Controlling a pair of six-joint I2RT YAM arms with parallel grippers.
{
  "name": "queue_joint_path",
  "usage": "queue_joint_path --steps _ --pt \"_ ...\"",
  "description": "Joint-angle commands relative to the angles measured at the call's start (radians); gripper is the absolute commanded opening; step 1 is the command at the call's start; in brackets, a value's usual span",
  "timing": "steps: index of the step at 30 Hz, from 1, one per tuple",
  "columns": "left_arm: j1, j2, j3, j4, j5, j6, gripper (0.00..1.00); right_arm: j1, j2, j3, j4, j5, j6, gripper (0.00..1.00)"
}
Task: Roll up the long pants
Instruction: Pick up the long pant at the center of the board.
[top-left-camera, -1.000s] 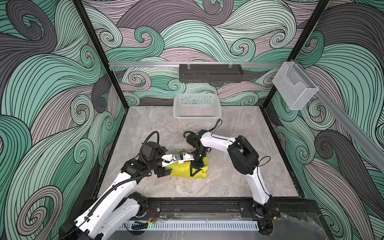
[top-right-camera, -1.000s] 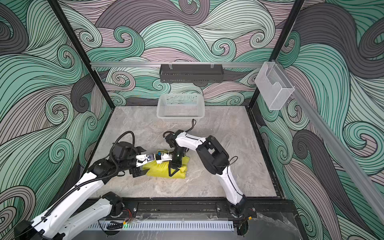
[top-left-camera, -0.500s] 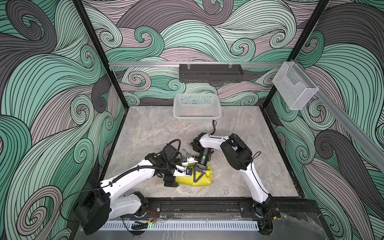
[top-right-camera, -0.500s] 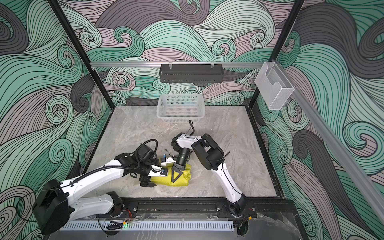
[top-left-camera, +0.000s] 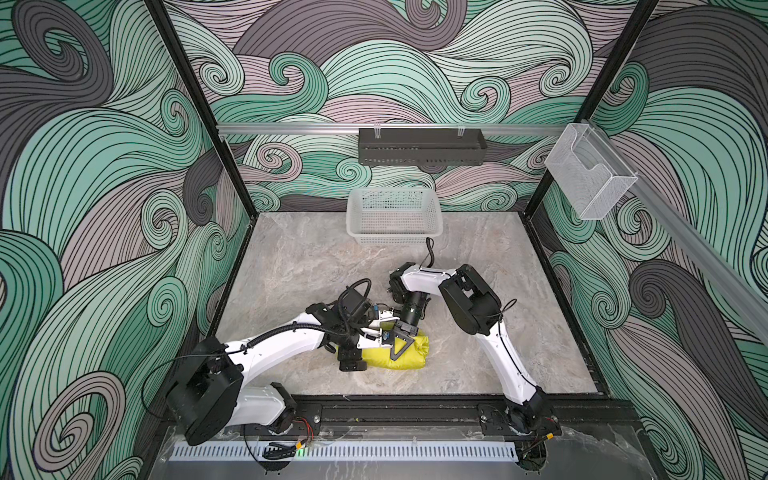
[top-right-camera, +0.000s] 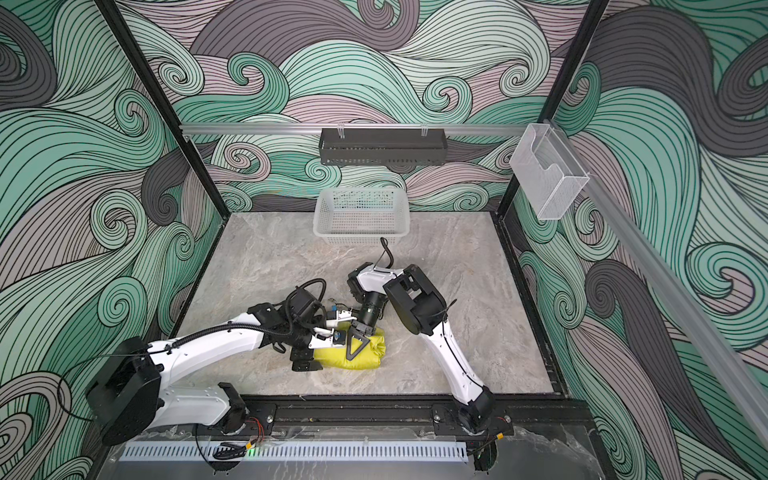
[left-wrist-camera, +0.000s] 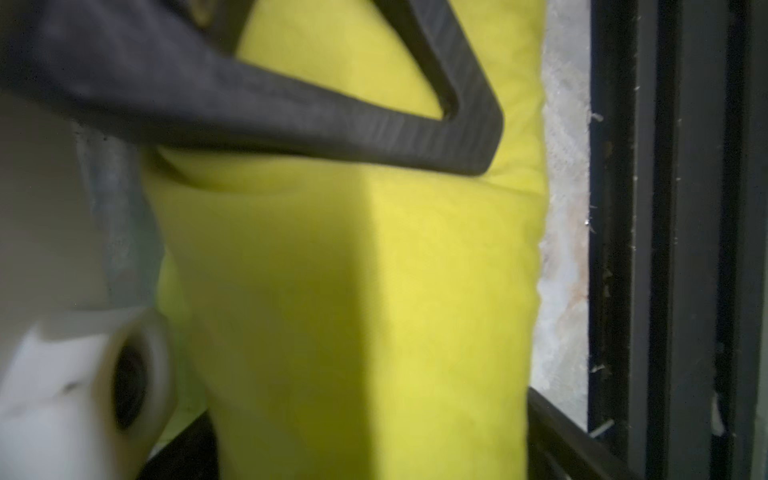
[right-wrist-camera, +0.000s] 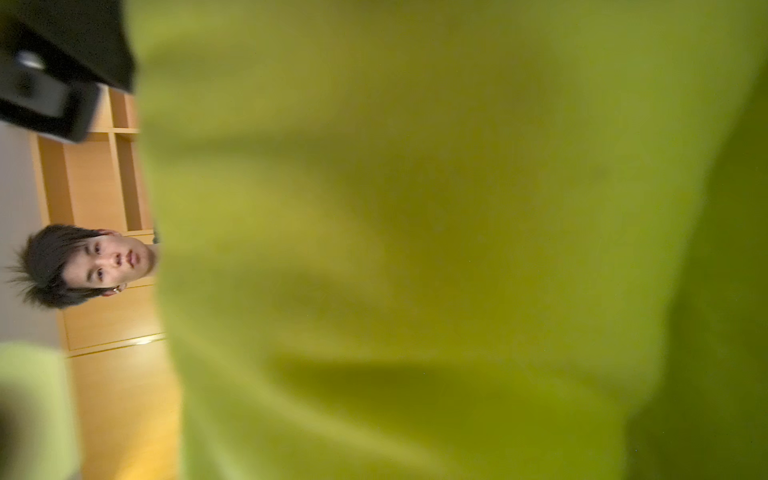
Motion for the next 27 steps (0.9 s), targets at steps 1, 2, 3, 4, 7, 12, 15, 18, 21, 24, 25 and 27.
queue_joint_path --steps 1,2,3,4,7,12,15,18,21,24,25,27 --pt "-0.116 0.022 0.007 -0.025 -0.161 -0.04 0.99 0.002 0.068 0.038 -0.161 -0.057 -0.062 0.05" --pt "-0.151 0.009 -0.002 -0.003 -0.251 -0.068 0.99 0.002 0.085 0.044 -0.177 -0.061 -0.07 0.05" --pt "-0.184 -0.014 -0.023 0.033 -0.316 -0.072 0.99 0.002 0.102 0.049 -0.189 -0.064 -0.07 0.06" --pt "-0.208 -0.037 -0.049 0.073 -0.336 -0.068 0.99 0.004 0.113 0.052 -0.189 -0.064 -0.063 0.07" --pt "-0.249 -0.048 -0.129 0.195 -0.303 -0.058 0.99 0.002 0.113 0.05 -0.189 -0.063 -0.064 0.07" --pt "-0.274 0.174 -0.073 0.193 -0.437 -0.166 0.98 0.002 0.072 0.038 -0.188 -0.095 -0.088 0.08" --pt "-0.274 0.321 -0.014 0.172 -0.42 -0.171 0.94 0.003 0.057 0.018 -0.189 -0.103 -0.09 0.08" --pt "-0.276 0.408 0.015 0.175 -0.404 -0.188 0.86 0.009 0.044 -0.011 -0.188 -0.1 -0.091 0.08" --pt "-0.275 0.423 0.033 0.144 -0.383 -0.182 0.46 0.012 0.042 -0.011 -0.188 -0.101 -0.093 0.09" --pt "-0.274 0.407 0.028 0.136 -0.359 -0.161 0.0 0.012 0.045 0.002 -0.189 -0.099 -0.091 0.09" --pt "-0.274 0.403 0.029 0.132 -0.356 -0.162 0.0 0.012 0.045 0.003 -0.188 -0.096 -0.09 0.09" --pt "-0.275 0.393 0.035 0.127 -0.351 -0.167 0.0 0.01 0.038 0.003 -0.188 -0.086 -0.087 0.1"
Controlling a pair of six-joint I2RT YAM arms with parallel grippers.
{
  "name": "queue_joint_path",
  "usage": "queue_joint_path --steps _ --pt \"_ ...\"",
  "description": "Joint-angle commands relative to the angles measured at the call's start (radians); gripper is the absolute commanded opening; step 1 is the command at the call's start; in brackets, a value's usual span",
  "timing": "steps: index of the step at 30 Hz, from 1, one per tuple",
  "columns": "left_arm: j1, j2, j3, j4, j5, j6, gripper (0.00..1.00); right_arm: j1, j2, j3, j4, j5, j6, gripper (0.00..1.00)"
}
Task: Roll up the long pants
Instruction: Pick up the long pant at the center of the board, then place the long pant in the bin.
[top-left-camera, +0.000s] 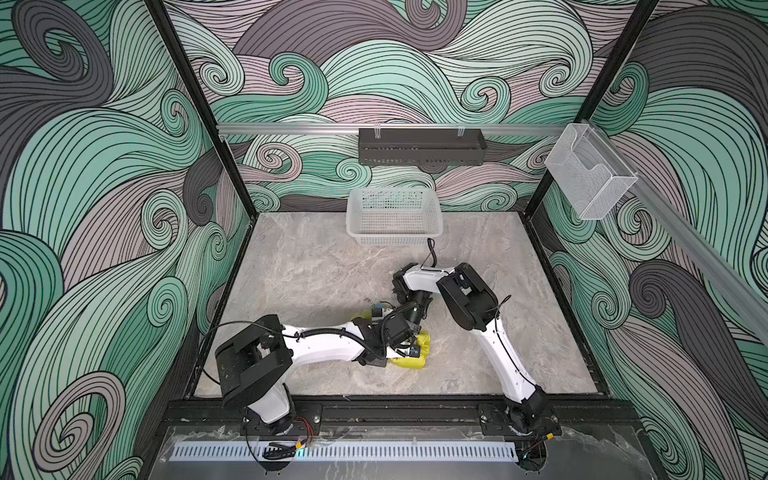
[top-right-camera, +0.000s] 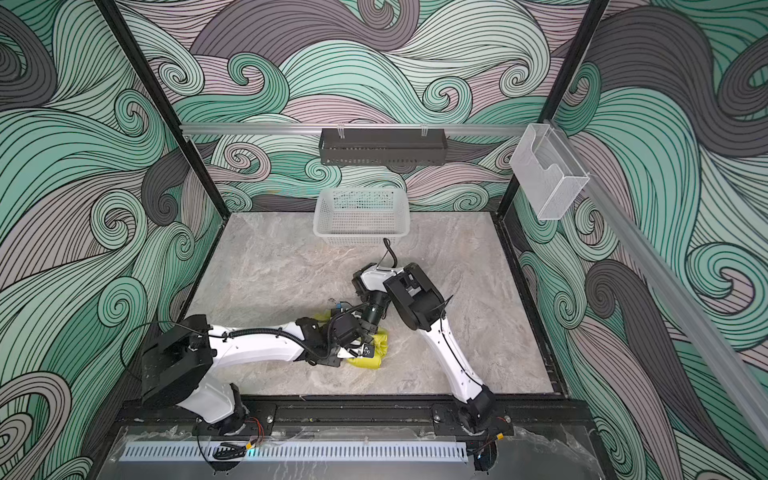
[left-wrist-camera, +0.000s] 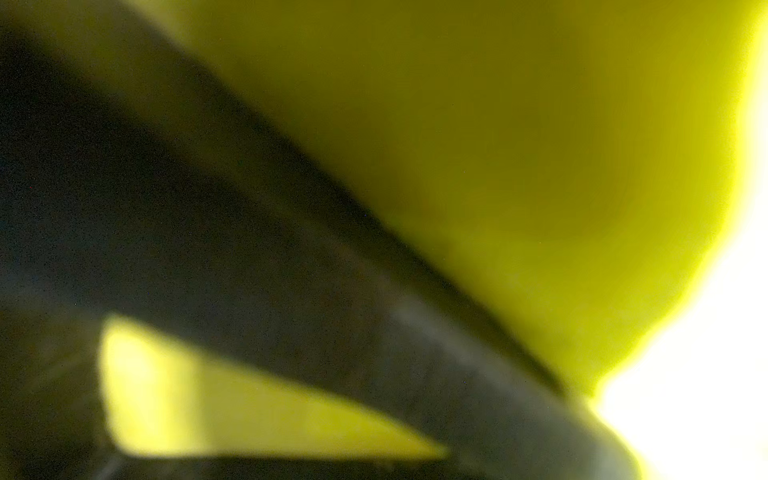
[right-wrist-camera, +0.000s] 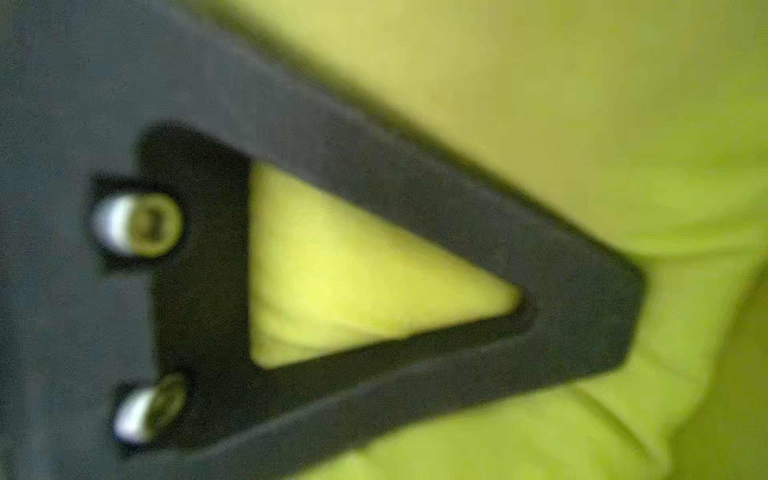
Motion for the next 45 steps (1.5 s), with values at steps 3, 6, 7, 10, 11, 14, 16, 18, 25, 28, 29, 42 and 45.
queue_joint_path --steps 3,6,7,10,11,14,16,18,25,28,29,42,45 --pt "0.005 0.094 -0.069 -0.007 0.124 -0.034 0.0 0.027 -0.039 -0.002 -0.187 -0.068 0.007 0.11" --pt "0.005 0.052 -0.07 -0.012 0.131 -0.034 0.0 -0.015 -0.095 0.021 -0.186 -0.048 0.034 0.99" --pt "0.005 0.04 -0.07 -0.017 0.13 -0.036 0.0 -0.041 -0.116 0.036 -0.188 -0.042 0.06 0.99" --pt "0.007 -0.013 -0.068 -0.027 0.115 -0.026 0.0 -0.175 -0.218 0.101 -0.186 -0.041 0.158 0.99" --pt "0.009 -0.036 -0.063 -0.034 0.106 -0.02 0.0 -0.235 -0.267 0.129 -0.184 -0.064 0.171 0.99" --pt "0.033 -0.116 -0.026 -0.082 0.087 -0.003 0.0 -0.407 -0.396 0.2 -0.178 -0.167 0.199 0.99" --pt "0.06 -0.175 -0.008 -0.09 0.089 0.023 0.0 -0.49 -0.461 0.216 -0.156 -0.208 0.227 0.99" --pt "0.095 -0.246 0.024 -0.108 0.11 0.06 0.0 -0.539 -0.518 0.176 -0.102 -0.23 0.262 0.99" --pt "0.152 -0.271 0.233 -0.252 0.141 0.124 0.0 -0.539 -0.539 -0.064 0.099 -0.218 0.366 0.99" --pt "0.18 -0.273 0.303 -0.278 0.167 0.141 0.0 -0.539 -0.509 -0.115 0.099 -0.247 0.332 0.99" --pt "0.191 -0.268 0.324 -0.289 0.168 0.152 0.0 -0.538 -0.498 -0.12 0.099 -0.252 0.329 0.99" --pt "0.418 -0.12 0.569 0.161 -0.036 0.22 0.0 -0.71 -0.43 -0.109 0.1 -0.348 0.338 0.99" --pt "0.442 0.002 0.661 0.284 -0.036 0.232 0.0 -0.729 -0.387 -0.094 0.099 -0.353 0.342 0.99"
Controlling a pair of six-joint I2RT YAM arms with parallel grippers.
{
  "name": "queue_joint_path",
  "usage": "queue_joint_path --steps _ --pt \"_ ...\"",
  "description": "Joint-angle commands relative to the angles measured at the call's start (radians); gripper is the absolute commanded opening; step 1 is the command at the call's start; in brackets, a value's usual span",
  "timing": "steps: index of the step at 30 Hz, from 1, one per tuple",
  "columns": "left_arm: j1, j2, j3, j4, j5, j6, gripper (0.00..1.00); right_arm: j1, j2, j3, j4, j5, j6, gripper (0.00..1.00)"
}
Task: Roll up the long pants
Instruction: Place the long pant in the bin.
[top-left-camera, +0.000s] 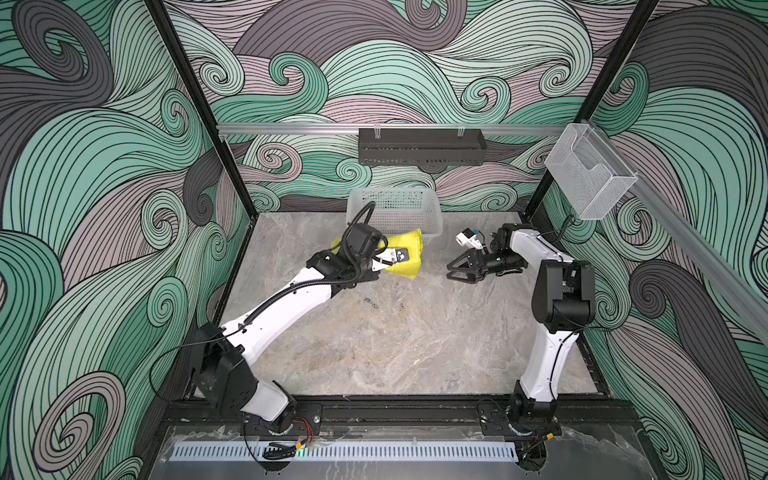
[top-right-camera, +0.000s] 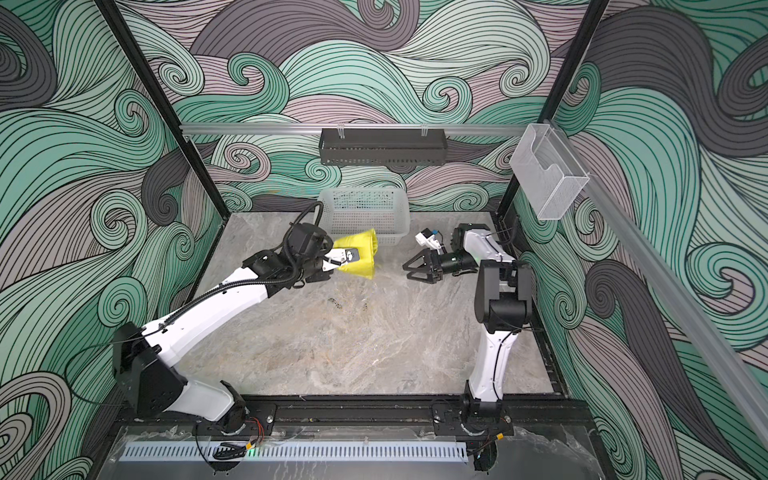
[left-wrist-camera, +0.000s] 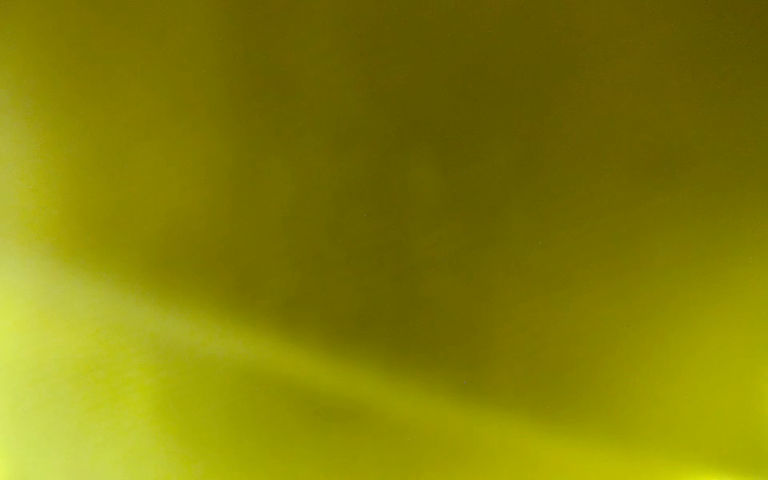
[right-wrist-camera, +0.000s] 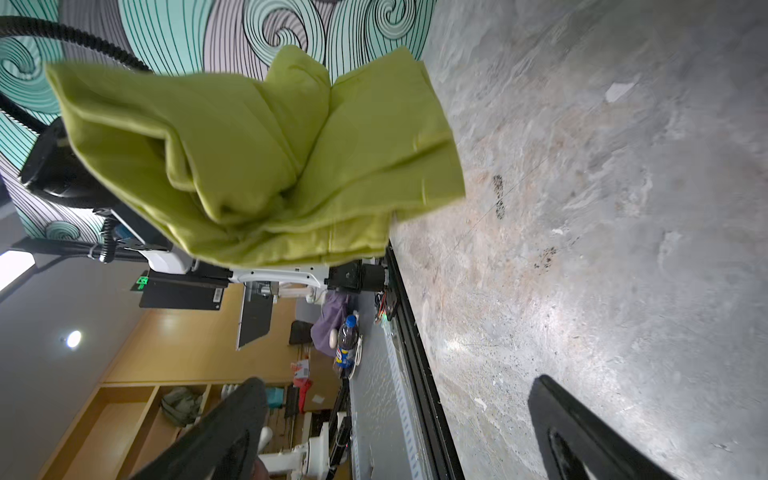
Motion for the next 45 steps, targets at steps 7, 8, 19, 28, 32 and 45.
queue_joint_path --steps 7,8,19,28,32,45 --pt "0.061 0.402 0.421 0.425 0.003 0.137 0.0 -0.004 0.155 0.039 -0.006 -0.048 -0.022 0.99" --pt "0.076 0.457 0.481 0.425 0.019 0.149 0.0 -0.005 0.16 0.039 -0.006 -0.049 -0.024 0.99" --pt "0.187 0.916 0.973 0.524 0.013 0.282 0.0 -0.01 0.201 0.07 -0.006 0.008 -0.013 0.99" --pt "0.257 1.093 0.992 0.524 0.231 0.212 0.0 -0.01 0.255 0.095 -0.006 0.021 -0.004 0.99" --pt "0.264 1.116 0.991 0.42 0.319 0.187 0.0 -0.01 0.265 0.104 -0.007 0.035 0.004 0.99" --pt "0.291 1.154 1.124 0.007 0.611 0.178 0.68 -0.008 0.298 0.128 -0.007 0.03 0.004 0.99"
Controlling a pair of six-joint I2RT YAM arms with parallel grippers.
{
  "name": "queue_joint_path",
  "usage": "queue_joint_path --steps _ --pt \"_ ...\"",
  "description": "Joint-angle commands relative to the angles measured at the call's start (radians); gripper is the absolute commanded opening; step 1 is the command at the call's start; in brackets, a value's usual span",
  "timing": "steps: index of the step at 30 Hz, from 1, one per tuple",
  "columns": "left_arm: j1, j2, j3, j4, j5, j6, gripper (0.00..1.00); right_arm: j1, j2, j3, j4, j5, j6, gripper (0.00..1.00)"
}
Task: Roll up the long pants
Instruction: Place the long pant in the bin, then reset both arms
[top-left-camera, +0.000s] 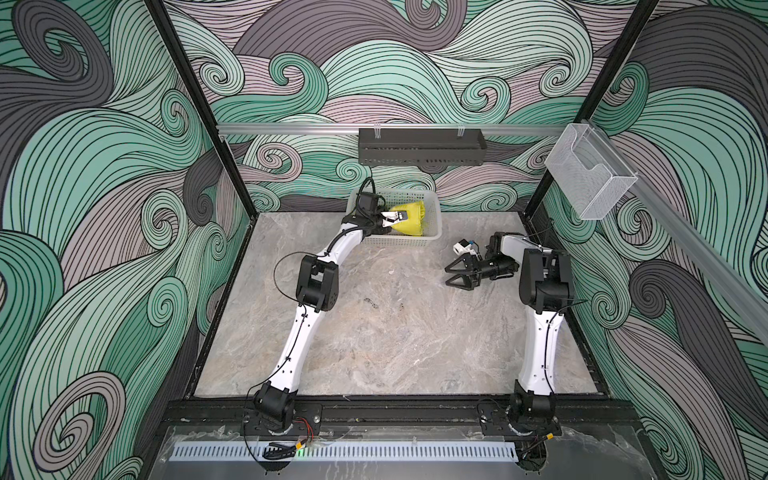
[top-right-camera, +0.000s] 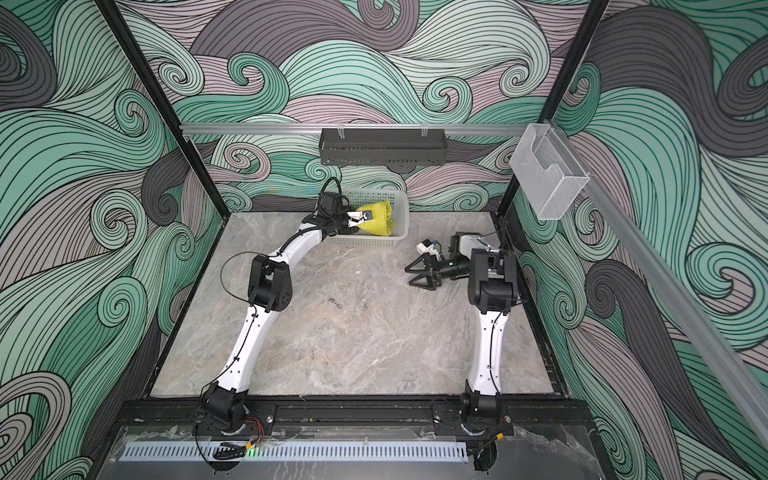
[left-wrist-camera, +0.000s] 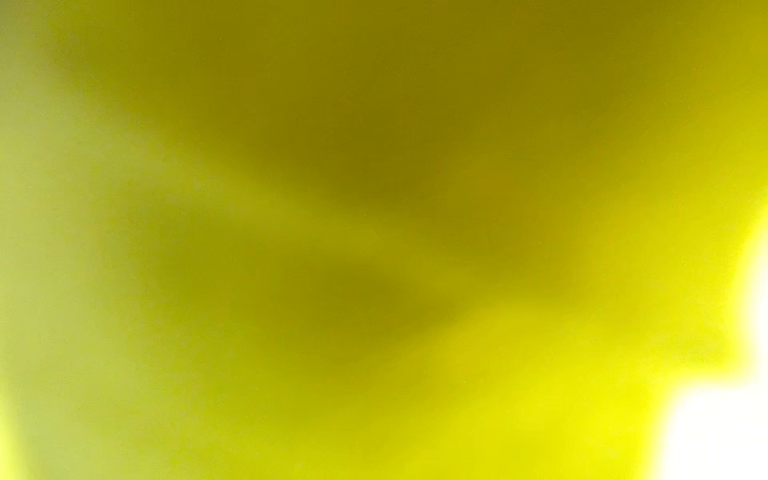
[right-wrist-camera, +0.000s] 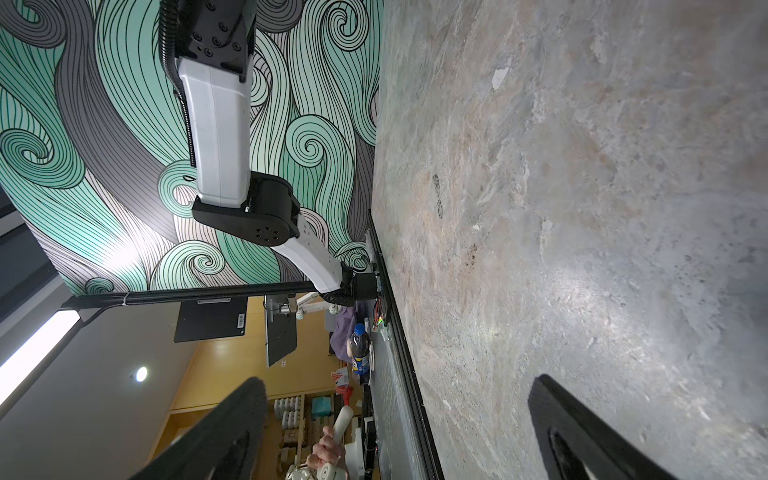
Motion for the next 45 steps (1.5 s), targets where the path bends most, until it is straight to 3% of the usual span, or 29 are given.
queue_joint_path --steps 1,4,8,13,16,19,23,25,28,31,33,34,36,38,40,43,45 --pt "0.007 -0.01 0.018 -0.116 0.084 -0.003 0.74 0.0 0.013 0.02 -0.01 0.003 -0.004 0.99" --pt "0.005 -0.012 0.013 -0.156 0.056 0.024 0.99 0.0 0.008 0.019 -0.011 0.006 -0.003 0.99" --pt "0.005 -0.023 0.005 -0.171 0.019 0.034 0.99 0.001 0.006 0.019 -0.01 0.017 0.004 0.99" --pt "0.02 -0.114 -0.039 -0.143 0.0 -0.107 0.99 0.001 0.009 0.022 -0.011 0.02 0.005 0.99" --pt "0.054 -0.218 -0.063 -0.167 0.128 -0.246 0.99 0.002 0.016 0.025 -0.01 0.02 0.007 0.99" --pt "0.106 -0.328 -0.082 -0.185 0.293 -0.459 0.98 0.002 0.02 0.03 -0.012 0.026 0.01 0.99" --pt "0.186 -0.465 -0.21 -0.066 0.53 -0.684 0.99 0.003 0.014 0.043 -0.011 0.023 0.017 0.99" --pt "0.21 -0.5 -0.262 -0.042 0.571 -0.691 0.99 0.003 0.012 0.047 -0.01 0.03 0.022 0.99" --pt "0.222 -0.516 -0.239 -0.166 0.567 -0.647 0.99 0.005 0.007 0.038 -0.01 0.033 0.024 0.99" --pt "0.25 -0.573 -0.272 -0.272 0.486 -0.643 0.99 0.008 -0.009 0.032 -0.01 0.042 0.032 0.99" --pt "0.298 -0.66 -0.389 -0.321 0.363 -0.707 0.99 0.004 -0.035 0.028 -0.009 0.072 0.038 0.99" --pt "0.331 -0.735 -0.523 -0.264 0.345 -0.752 0.99 -0.001 -0.053 0.027 -0.009 0.089 0.044 0.99" --pt "0.41 -0.913 -0.855 -0.071 0.354 -0.842 0.99 -0.013 -0.096 0.022 -0.008 0.094 0.041 0.99" --pt "0.49 -1.107 -1.209 0.243 0.352 -0.938 0.99 -0.036 -0.145 0.012 -0.004 0.063 0.021 0.99" --pt "0.52 -1.238 -1.481 0.496 0.224 -0.966 0.99 -0.057 -0.18 0.007 -0.005 0.011 0.003 0.99" --pt "0.543 -1.335 -1.673 0.516 0.059 -1.011 0.98 -0.081 -0.249 0.009 -0.004 -0.059 -0.018 0.99" --pt "0.566 -1.327 -1.717 0.476 0.111 -1.03 0.99 -0.09 -0.287 0.046 0.004 -0.065 0.017 0.99"
